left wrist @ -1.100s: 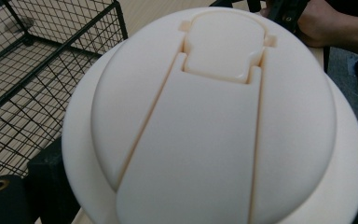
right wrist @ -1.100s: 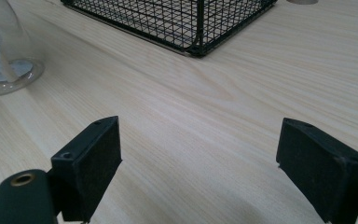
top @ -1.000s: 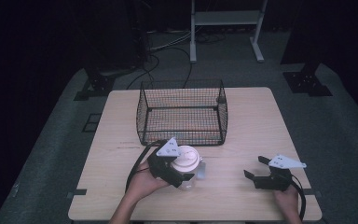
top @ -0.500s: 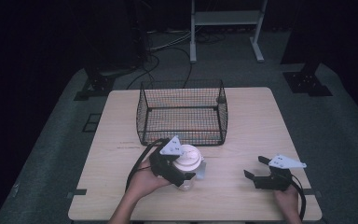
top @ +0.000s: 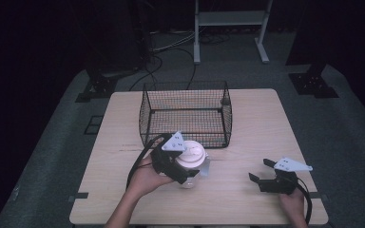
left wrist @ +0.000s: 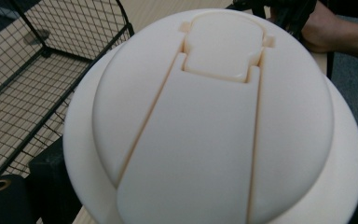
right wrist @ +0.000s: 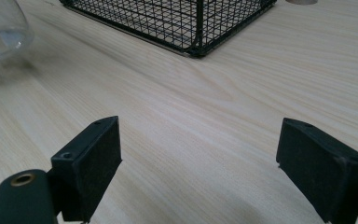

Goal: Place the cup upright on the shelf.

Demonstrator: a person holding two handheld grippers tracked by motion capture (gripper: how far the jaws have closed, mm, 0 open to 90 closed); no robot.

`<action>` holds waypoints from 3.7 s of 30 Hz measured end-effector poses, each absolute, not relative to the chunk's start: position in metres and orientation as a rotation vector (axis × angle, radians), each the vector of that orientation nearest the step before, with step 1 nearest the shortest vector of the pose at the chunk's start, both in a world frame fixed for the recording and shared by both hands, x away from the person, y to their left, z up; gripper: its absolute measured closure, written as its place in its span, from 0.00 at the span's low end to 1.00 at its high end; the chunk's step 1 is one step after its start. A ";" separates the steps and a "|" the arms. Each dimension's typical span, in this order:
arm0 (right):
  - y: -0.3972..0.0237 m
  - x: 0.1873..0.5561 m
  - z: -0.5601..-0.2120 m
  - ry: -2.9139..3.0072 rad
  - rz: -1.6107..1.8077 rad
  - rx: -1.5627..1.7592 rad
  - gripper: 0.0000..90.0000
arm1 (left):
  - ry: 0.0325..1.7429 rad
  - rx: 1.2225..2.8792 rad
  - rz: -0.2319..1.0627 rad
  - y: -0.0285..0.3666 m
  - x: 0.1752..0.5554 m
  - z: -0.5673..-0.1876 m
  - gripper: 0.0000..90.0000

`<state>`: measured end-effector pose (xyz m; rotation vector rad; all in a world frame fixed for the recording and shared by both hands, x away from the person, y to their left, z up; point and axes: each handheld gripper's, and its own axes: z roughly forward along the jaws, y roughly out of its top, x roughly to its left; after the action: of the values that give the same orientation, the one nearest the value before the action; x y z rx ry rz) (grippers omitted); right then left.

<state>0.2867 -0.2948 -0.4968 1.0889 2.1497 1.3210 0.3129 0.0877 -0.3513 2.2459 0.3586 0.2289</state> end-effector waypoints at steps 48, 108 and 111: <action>-0.295 0.287 -0.497 2.143 1.326 1.096 0.14 | 0.437 2.315 0.332 0.079 0.402 -0.237 0.06; -0.297 0.288 -0.497 2.132 1.347 1.107 0.14 | 0.790 2.342 0.272 0.059 0.513 -0.322 0.06; -0.297 0.288 -0.497 2.131 1.349 1.106 0.14 | 0.777 2.326 0.261 0.057 0.513 -0.328 0.06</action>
<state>0.2876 -0.2968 -0.4967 1.1065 2.1308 1.3492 0.5128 0.0569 -0.3281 2.3255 0.7771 0.2609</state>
